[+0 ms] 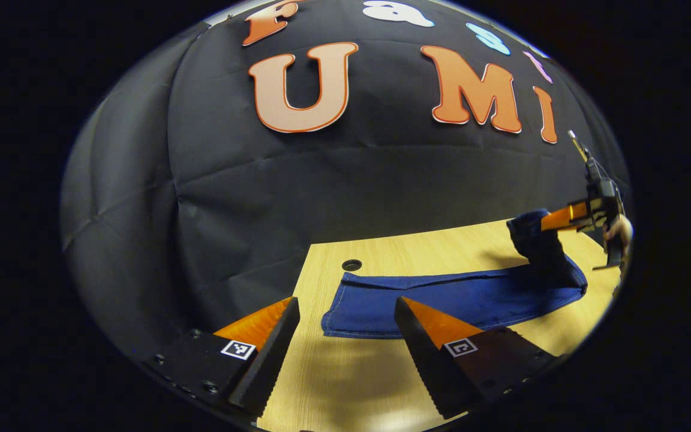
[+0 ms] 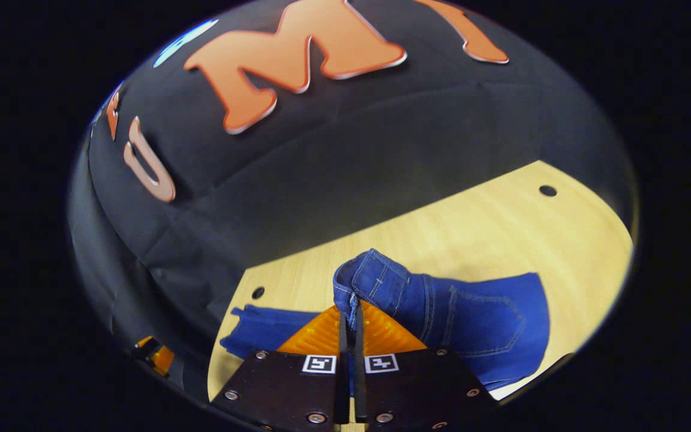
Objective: Grasp the waist and the cuffs of the jeans and fold them to make the two legs overlap; first hold the waist and fold one-third of the jeans toward the cuffs, then hold the cuffs and fold the remaining one-third in the same direction to finish folding.
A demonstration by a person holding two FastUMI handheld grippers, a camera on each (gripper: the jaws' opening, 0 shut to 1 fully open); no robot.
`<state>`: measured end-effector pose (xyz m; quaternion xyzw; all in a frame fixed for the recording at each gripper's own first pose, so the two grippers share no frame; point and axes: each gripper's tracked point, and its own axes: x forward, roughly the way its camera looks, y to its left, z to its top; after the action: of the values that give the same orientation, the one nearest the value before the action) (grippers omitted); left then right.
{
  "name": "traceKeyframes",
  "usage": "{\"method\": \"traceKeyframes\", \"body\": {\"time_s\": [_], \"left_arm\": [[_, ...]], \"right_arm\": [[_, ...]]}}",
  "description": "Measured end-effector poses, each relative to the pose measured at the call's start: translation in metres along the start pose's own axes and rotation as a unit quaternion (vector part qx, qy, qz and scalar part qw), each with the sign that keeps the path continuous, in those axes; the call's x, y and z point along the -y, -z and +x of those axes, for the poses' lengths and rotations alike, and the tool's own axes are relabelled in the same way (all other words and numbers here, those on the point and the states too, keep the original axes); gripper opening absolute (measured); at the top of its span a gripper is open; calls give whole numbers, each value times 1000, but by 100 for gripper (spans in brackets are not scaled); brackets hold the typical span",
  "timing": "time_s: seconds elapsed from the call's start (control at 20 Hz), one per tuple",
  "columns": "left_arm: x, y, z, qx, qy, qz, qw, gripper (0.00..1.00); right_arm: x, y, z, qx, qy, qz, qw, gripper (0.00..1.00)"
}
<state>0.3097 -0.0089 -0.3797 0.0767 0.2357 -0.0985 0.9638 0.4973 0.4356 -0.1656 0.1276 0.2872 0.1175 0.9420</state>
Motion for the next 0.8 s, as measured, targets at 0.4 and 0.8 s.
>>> {"method": "traceKeyframes", "body": {"time_s": [0.4, 0.8], "left_arm": [[2, 22, 23, -23, 10, -31, 999, 98], [2, 47, 45, -52, 1, -105, 993, 99]], "right_arm": [[-1, 91, 46, -70, 12, -45, 996, 4], [-8, 72, 21, -67, -22, -51, 996, 95]]}}
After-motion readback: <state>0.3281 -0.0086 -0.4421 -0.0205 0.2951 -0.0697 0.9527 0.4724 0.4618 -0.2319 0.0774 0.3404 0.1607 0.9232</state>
